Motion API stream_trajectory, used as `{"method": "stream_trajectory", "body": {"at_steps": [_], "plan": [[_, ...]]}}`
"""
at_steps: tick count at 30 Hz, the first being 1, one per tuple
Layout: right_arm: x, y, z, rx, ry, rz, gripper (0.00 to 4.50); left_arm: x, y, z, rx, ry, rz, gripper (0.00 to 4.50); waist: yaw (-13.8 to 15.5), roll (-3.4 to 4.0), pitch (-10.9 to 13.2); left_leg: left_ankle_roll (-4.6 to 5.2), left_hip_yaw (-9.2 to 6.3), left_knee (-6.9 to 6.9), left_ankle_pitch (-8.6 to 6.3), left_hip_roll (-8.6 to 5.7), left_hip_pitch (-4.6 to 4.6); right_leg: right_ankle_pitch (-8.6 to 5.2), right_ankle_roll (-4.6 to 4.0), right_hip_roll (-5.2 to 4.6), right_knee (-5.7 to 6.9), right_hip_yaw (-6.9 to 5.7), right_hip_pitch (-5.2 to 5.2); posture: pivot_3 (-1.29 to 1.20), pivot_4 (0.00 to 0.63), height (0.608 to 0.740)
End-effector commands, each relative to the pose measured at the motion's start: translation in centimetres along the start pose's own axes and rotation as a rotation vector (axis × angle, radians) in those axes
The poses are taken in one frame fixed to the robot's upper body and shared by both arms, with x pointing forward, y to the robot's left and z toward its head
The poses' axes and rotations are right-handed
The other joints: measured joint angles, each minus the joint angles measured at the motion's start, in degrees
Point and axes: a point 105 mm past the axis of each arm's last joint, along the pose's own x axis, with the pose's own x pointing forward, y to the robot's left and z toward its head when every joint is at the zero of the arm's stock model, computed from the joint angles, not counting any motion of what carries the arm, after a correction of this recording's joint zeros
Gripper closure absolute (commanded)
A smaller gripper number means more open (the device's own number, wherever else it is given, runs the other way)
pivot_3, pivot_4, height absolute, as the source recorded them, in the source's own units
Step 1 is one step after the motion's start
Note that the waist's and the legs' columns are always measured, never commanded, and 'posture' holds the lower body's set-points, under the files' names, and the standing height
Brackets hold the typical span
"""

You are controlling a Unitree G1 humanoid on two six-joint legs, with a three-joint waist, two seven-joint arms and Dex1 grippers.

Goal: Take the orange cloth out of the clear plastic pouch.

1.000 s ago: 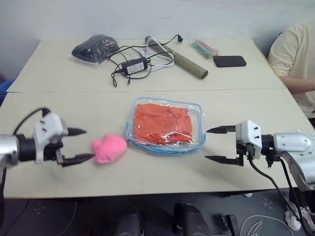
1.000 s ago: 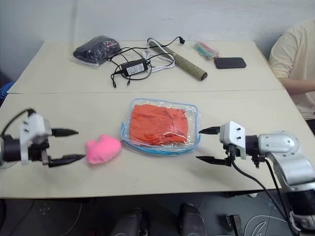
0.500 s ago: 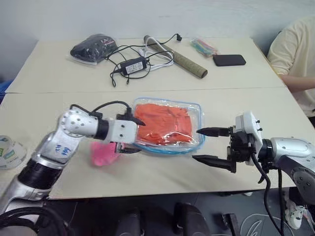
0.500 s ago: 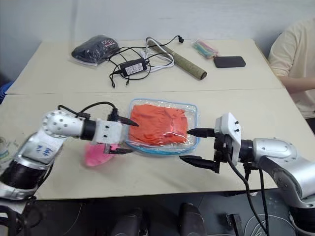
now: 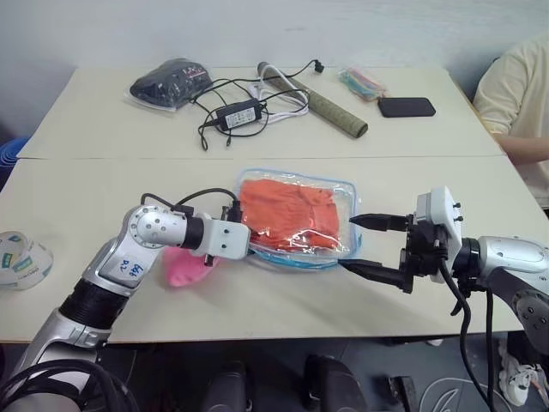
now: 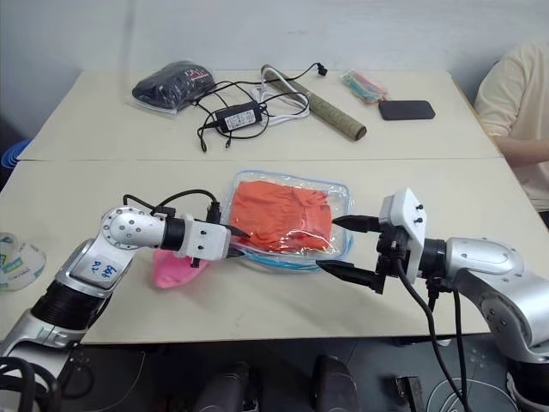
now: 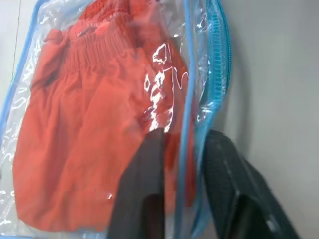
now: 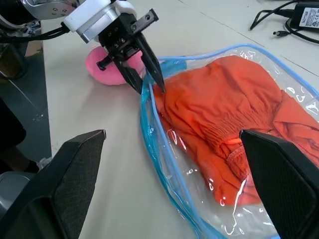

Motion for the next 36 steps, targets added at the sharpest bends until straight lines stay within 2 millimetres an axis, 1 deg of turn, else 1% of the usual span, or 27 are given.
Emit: {"method": "stream_trajectory", "body": {"at_steps": [1,5,7,10,11,12,15,17,19,21,22,24,26,27,30,32,34,35,36], "plan": [[-0.3,0.5,0.4,-0.05,-0.003,0.016,0.0,-0.7,0.5,1.7,-0.072,-0.089,0.03,4.46,0.1,0.0,0.0,0.0,-0.01,0.0,0.0,0.0,0.0,0.0,0.0,0.0,0.0,0.0,0.01,0.0,0.15,0.74],[0.0,1.3,-0.3,-0.066,0.02,0.052,0.0,-1.1,1.0,2.9,-0.242,-0.191,0.061,4.48,0.0,-0.01,0.0,0.02,-0.04,0.02,0.0,0.0,0.0,0.01,0.02,-0.01,0.0,-0.01,0.03,0.0,0.15,0.74],[0.6,1.7,-0.9,-0.095,0.037,0.066,0.38,-1.4,1.8,3.3,-0.324,-0.231,0.121,4.5,0.0,-0.01,0.0,0.02,-0.07,0.03,0.0,0.0,0.0,0.01,0.02,0.0,0.01,-0.02,0.04,0.0,0.15,0.74],[1.5,2.6,-2.1,-0.187,0.088,0.11,1.19,-1.4,2.6,3.4,-0.412,-0.263,0.19,4.5,0.0,-0.02,0.0,0.02,-0.08,0.06,0.0,0.0,0.02,0.01,0.02,0.0,0.02,-0.02,0.06,0.0,0.15,0.74],[2.2,2.6,-2.5,-0.239,0.105,0.107,1.61,-1.3,2.7,3.5,-0.43,-0.269,0.202,4.5,0.0,-0.02,0.0,0.02,-0.08,0.06,0.0,0.0,0.02,0.01,0.02,0.0,0.02,-0.02,0.07,0.0,0.15,0.74],[2.8,2.4,-2.9,-0.272,0.113,0.094,1.93,-1.1,2.6,3.6,-0.439,-0.271,0.207,4.5,0.0,-0.02,0.0,0.02,-0.07,0.05,0.0,-0.01,0.03,0.01,0.02,0.0,0.02,-0.01,0.07,0.0,0.15,0.74],[4.2,1.5,-3.5,-0.4,0.141,0.048,3.02,-0.8,2.5,4.1,-0.452,-0.283,0.215,4.5,0.0,-0.03,0.0,0.01,-0.06,0.06,0.01,-0.02,0.03,0.01,0.02,0.0,0.02,-0.01,0.06,0.0,0.15,0.74],[5.3,0.1,-4.0,-0.543,0.183,-0.027,3.64,-0.6,2.4,4.5,-0.455,-0.29,0.217,4.5,-0.1,-0.04,0.0,0.0,-0.06,0.06,0.02,-0.02,0.03,0.01,0.02,0.0,0.02,-0.01,0.06,0.0,0.15,0.74],[6.2,-1.0,-3.9,-0.645,0.192,-0.097,4.23,-0.5,2.2,4.8,-0.454,-0.293,0.217,4.5,-0.2,-0.05,0.0,-0.01,-0.05,0.06,0.02,-0.02,0.03,0.01,0.02,0.0,0.02,-0.02,0.06,0.0,0.15,0.74],[6.8,-1.8,-3.7,-0.682,0.172,-0.158,4.23,-0.3,2.1,5.0,-0.452,-0.293,0.217,4.5,-0.1,-0.05,0.0,-0.03,-0.05,0.06,0.03,-0.01,0.03,0.01,0.02,0.01,0.02,-0.02,0.04,0.0,0.15,0.74],[7.0,-2.1,-3.8,-0.718,0.177,-0.181,4.11,-0.3,2.1,5.1,-0.453,-0.293,0.219,4.5,-0.1,-0.05,0.0,-0.05,-0.07,0.05,0.04,0.0,0.02,0.0,0.01,0.01,0.01,-0.03,0.05,0.0,0.15,0.74],[7.2,-2.3,-4.4,-0.803,0.202,-0.181,3.63,-0.2,2.1,5.2,-0.456,-0.296,0.223,4.5,-0.1,-0.05,0.0,-0.05,-0.07,0.05,0.04,-0.01,0.01,0.01,0.01,0.01,0.0,-0.04,0.05,0.0,0.15,0.74],[7.5,-2.3,-4.8,-0.891,0.22,-0.172,3.0,-0.1,2.2,5.4,-0.459,-0.303,0.226,4.5,-0.1,-0.05,0.0,-0.05,-0.07,0.05,0.04,-0.01,0.01,0.01,0.01,0.0,-0.01,-0.04,0.07,0.0,0.15,0.74],[7.6,-2.4,-4.8,-0.936,0.223,-0.172,2.6,-0.1,2.2,5.6,-0.456,-0.305,0.225,4.5,-0.1,-0.05,0.0,-0.05,-0.07,0.06,0.04,-0.01,0.01,0.01,0.02,0.0,-0.01,-0.04,0.07,0.0,0.15,0.74],[7.7,-2.5,-4.9,-0.975,0.219,-0.172,1.61,0.0,2.2,5.8,-0.455,-0.308,0.225,4.5,-0.3,-0.05,0.0,-0.05,-0.07,0.05,0.04,0.0,0.01,0.01,0.01,0.01,-0.01,-0.03,0.05,0.0,0.15,0.74],[7.7,-2.8,-5.0,-1.029,0.234,-0.181,0.96,0.0,2.3,5.9,-0.456,-0.31,0.227,4.5,-0.4,-0.05,0.0,-0.05,-0.07,0.05,0.04,0.01,0.01,0.01,0.01,0.01,-0.01,-0.04,0.06,0.0,0.15,0.74],[7.9,-3.4,-4.8,-1.1,0.243,-0.222,0.21,0.0,2.4,6.1,-0.456,-0.32,0.226,4.5,-0.5,-0.05,0.0,-0.05,-0.07,0.05,0.04,0.01,0.01,0.01,0.01,0.01,-0.01,-0.04,0.07,0.0,0.15,0.74],[8.1,-3.7,-5.0,-1.121,0.259,-0.232,0.05,0.1,2.3,6.4,-0.453,-0.329,0.221,4.5,-0.5,-0.05,0.0,-0.05,-0.07,0.05,0.04,0.01,0.02,0.01,0.01,0.01,0.0,-0.04,0.07,0.0,0.15,0.74],[8.3,-3.8,-5.3,-1.144,0.273,-0.225,0.05,0.1,2.3,6.7,-0.452,-0.337,0.218,4.5,-0.5,-0.05,0.0,-0.05,-0.08,0.06,0.04,0.01,0.02,0.01,0.01,0.01,0.0,-0.04,0.07,0.0,0.15,0.74]]}}
